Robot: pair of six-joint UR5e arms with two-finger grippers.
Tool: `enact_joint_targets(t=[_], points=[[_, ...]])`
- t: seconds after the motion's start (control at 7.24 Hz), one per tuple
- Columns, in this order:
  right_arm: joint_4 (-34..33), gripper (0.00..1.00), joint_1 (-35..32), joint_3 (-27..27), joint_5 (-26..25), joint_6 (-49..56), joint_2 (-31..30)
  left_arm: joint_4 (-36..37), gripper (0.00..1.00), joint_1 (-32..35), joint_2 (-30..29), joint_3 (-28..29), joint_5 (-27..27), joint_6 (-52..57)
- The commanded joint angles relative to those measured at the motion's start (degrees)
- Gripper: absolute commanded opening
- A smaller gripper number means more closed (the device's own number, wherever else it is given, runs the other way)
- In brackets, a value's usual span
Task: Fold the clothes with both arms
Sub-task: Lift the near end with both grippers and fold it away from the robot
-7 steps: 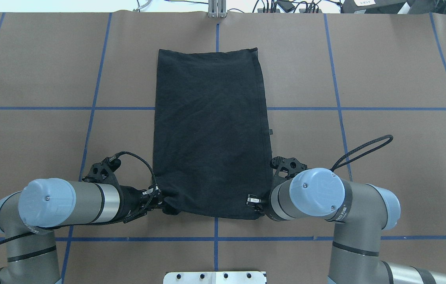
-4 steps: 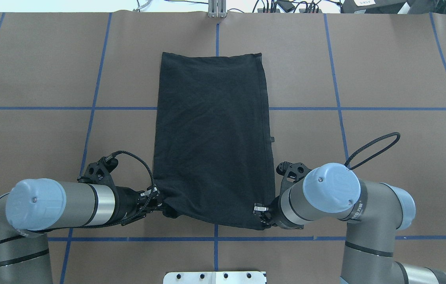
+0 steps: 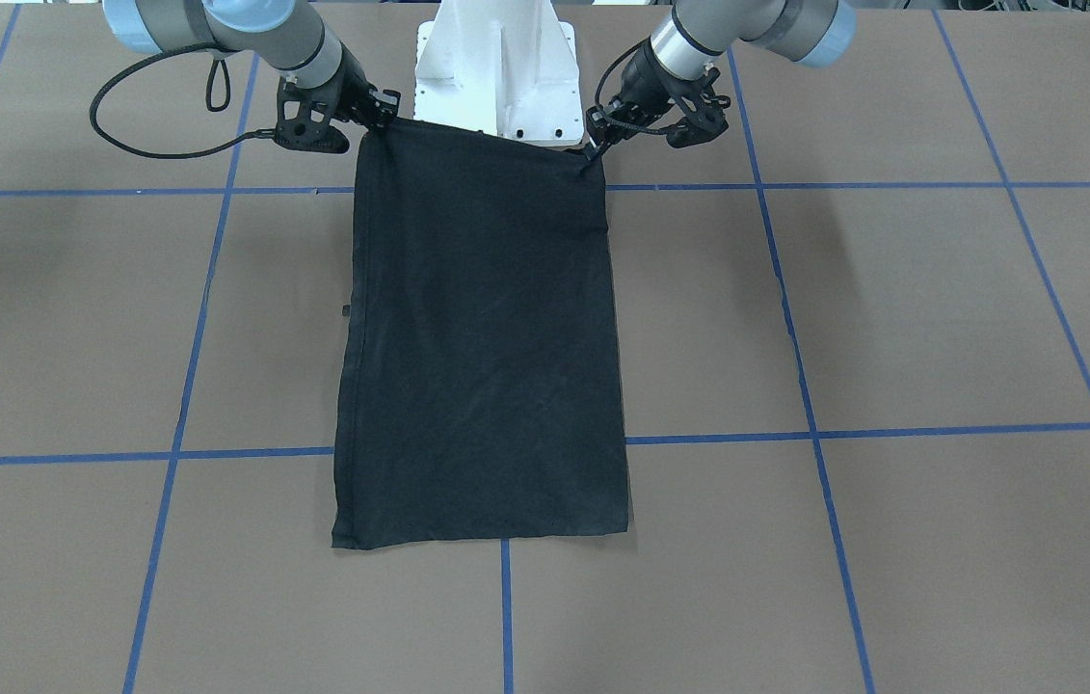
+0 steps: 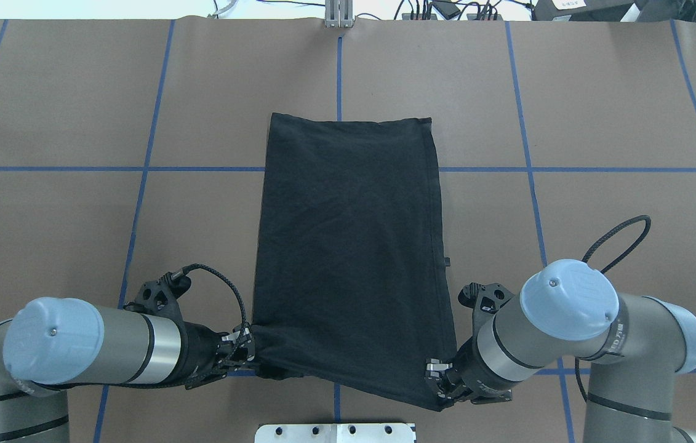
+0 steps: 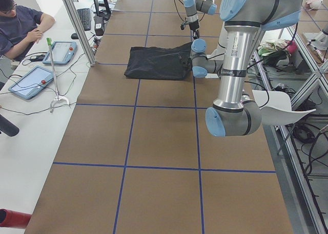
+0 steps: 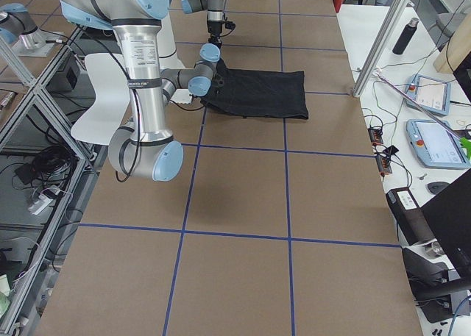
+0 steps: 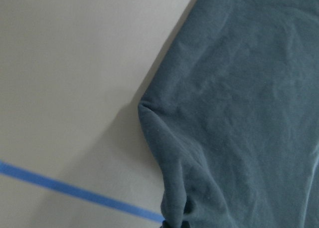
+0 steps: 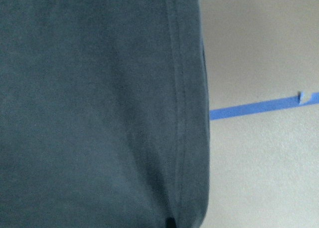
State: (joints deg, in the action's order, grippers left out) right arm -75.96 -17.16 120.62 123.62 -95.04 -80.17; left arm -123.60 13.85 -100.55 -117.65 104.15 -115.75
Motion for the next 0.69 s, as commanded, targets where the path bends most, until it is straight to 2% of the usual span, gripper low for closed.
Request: enact_joint_targets(t=[0.0, 0.14, 0.55], points=[[-0.5, 0.0, -0.5, 3.2, 2.3, -0.2, -1.1, 0.6, 0.0, -1.8, 0.4, -3.8, 1.8, -2.2], [-0.5, 0.0, -3.3, 3.2, 2.5, -0.2, -0.7, 0.6, 0.0, -1.0, 0.2, -5.5, 5.7, -2.2], [-0.2, 0.0, -17.0, 2.9, 9.5, 0.3, 1.3, 0.7, 0.0, 9.5, -2.7, -4.8, 6.5, -1.2]])
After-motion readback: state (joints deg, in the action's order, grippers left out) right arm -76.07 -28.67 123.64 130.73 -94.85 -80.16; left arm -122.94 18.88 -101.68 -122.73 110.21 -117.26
